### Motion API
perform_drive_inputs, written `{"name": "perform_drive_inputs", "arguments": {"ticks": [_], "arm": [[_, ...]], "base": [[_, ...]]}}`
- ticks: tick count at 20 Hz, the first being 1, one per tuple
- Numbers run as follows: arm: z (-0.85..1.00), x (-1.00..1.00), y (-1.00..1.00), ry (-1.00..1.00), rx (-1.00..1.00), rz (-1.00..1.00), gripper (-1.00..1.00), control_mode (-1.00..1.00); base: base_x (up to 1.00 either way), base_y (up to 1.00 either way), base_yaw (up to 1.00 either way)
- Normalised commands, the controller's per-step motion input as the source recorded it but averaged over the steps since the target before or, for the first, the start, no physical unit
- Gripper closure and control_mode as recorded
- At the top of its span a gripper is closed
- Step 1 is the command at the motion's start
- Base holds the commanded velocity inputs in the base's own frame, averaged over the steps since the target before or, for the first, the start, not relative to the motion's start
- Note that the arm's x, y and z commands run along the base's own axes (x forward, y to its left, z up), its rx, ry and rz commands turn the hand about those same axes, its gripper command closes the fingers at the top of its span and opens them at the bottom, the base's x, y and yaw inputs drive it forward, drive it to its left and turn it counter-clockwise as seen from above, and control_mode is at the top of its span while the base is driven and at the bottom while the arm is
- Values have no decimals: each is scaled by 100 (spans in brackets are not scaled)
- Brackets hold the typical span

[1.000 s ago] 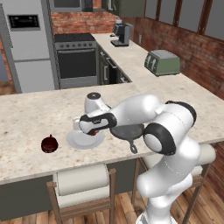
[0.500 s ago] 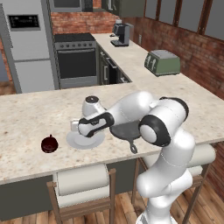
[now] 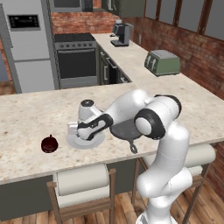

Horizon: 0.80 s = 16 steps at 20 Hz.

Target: Pick up the pan with the steak in it and place it on the dining table. Then place the steak on the plate.

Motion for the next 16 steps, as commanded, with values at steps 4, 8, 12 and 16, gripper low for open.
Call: {"name": "perform_drive_inputs", "arguments": {"ticks": [4,8,12,16], "arm": [[-8,2,2,0,-1,0,100,-100],[0,0,0,0,0,0,100,-100],[-2,1,-1,0,0,0,100,-100],[-11,1,-14,0,0,0,100,-100]], "base": [[0,0,0],[0,0,0],[0,0,0],[0,0,0]]}}
